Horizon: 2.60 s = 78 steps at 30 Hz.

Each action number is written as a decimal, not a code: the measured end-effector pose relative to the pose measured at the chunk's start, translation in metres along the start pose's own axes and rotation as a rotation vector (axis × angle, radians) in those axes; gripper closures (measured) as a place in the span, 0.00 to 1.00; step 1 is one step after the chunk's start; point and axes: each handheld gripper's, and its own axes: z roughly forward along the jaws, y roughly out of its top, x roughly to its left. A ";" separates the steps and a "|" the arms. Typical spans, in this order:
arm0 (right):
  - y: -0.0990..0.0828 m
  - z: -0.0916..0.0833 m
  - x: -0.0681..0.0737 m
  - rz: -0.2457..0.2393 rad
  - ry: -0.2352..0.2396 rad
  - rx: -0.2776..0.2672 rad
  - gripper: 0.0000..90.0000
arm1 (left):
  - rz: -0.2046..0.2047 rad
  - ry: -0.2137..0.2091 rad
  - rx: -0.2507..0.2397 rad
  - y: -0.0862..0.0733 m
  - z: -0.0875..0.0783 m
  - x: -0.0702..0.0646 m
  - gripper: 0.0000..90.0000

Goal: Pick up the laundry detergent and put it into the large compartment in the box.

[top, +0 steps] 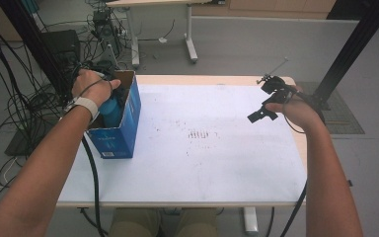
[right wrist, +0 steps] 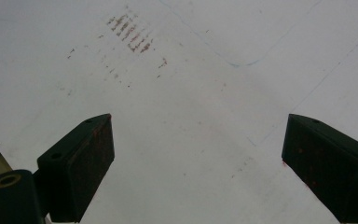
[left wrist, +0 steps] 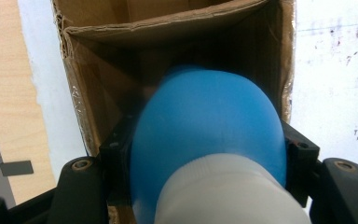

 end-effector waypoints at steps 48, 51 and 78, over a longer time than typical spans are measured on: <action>-0.001 0.002 0.000 0.006 -0.002 0.005 0.10 | 0.009 -0.011 0.040 0.005 0.027 0.006 0.41; -0.001 0.002 0.000 0.008 -0.001 0.005 0.10 | 0.010 -0.011 0.036 0.004 0.027 0.006 0.41; -0.003 -0.001 0.001 0.008 -0.003 0.002 0.10 | 0.010 -0.010 0.037 0.003 0.027 0.005 0.41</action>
